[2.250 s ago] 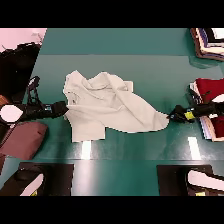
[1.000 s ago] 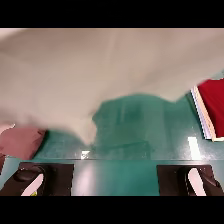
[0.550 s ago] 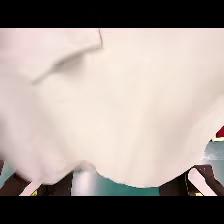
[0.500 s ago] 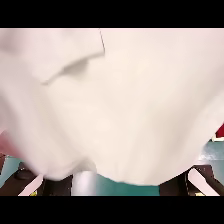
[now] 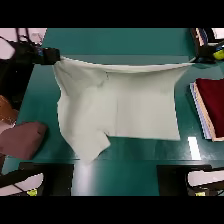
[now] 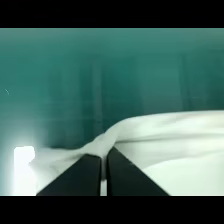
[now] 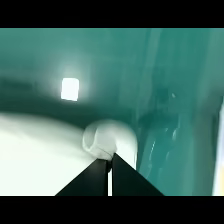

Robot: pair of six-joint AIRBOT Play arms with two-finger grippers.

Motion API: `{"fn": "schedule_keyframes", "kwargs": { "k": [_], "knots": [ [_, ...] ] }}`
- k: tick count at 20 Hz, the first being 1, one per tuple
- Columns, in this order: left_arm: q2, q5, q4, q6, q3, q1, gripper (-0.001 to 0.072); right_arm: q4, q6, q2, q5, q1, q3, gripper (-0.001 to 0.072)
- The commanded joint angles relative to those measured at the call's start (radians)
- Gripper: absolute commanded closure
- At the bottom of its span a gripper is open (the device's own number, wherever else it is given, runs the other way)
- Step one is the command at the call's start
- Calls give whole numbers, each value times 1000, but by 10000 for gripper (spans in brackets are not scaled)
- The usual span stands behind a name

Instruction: Fold the shirts.

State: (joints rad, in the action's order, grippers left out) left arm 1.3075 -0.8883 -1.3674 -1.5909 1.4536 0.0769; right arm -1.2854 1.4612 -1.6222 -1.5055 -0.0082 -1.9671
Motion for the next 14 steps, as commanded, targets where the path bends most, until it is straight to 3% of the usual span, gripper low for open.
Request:
{"fn": "schedule_keyframes", "kwargs": {
  "k": [1, 4, 8, 14],
  "knots": [
    [162, 119, 79, 3, 37, -55, 686, -12, 8, -129, 138, 10, 0, 693],
    [186, 68, 143, 58, 55, -100, 685, -6, 1, -131, 165, 10, 0, 694],
    [186, -128, 148, 189, 23, -100, 685, -9, -8, -119, 123, 34, 63, 694],
    [186, -37, 177, 184, -187, -100, 685, -14, 33, -82, 219, 52, 336, 692]
  ]
}}
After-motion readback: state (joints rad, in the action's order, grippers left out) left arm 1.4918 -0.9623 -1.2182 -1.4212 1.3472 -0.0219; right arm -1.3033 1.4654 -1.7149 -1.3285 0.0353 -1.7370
